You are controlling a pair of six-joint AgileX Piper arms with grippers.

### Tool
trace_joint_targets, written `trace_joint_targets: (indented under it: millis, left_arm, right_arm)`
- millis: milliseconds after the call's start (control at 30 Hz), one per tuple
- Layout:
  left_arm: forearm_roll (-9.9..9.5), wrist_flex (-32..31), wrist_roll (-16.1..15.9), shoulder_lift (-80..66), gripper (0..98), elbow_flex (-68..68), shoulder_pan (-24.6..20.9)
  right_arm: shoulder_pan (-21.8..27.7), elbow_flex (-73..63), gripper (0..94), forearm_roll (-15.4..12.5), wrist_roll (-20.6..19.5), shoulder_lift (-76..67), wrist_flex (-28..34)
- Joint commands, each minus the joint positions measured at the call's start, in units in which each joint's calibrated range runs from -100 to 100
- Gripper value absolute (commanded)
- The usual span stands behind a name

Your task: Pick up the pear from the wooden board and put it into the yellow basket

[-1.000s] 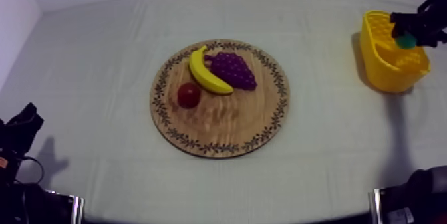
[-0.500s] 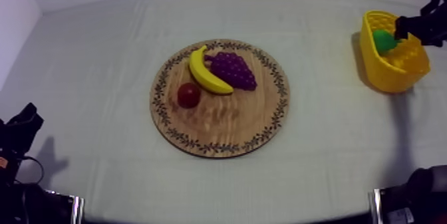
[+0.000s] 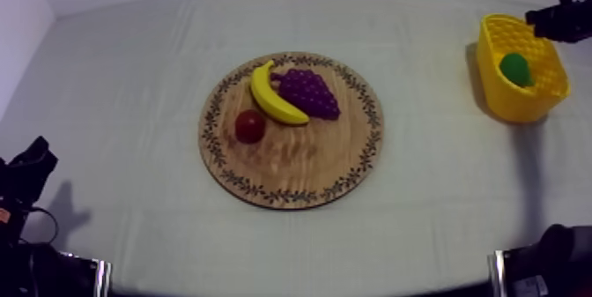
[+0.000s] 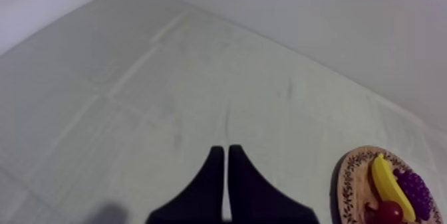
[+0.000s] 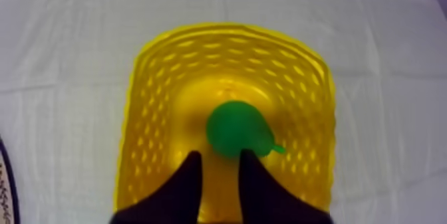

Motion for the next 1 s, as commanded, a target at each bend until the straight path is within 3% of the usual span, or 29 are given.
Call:
trace_joint_targets:
  millis: [0,167,367,500,667,967]
  left_arm:
    - [0.0,0.0,0.0,0.0,0.1,0.0,0.0]
    - [0.0,0.0,0.0,0.0,0.1,0.0,0.0]
    - [0.0,0.0,0.0,0.0,0.1,0.0,0.0]
    - [0.0,0.0,0.0,0.0,0.1,0.0,0.0]
    - [0.0,0.0,0.0,0.0,0.1,0.0,0.0]
    - [0.0,0.0,0.0,0.0,0.1,0.0,0.0]
  right_arm:
    - [0.0,1.5,5.0,-4.0,3.4,-2.6,-1.5]
    - [0.1,6.5,1.3,-9.5,8.0,-8.4,-4.1]
    - [1.2,15.4,0.6,-20.0,18.3,-15.7,-7.5]
    - [1.5,21.0,0.5,-24.6,22.6,-20.0,-9.9]
    - [0.7,27.6,0.5,-27.1,23.9,-25.6,-13.4]
    - [-2.5,39.6,0.5,-28.2,23.3,-33.3,-20.8]
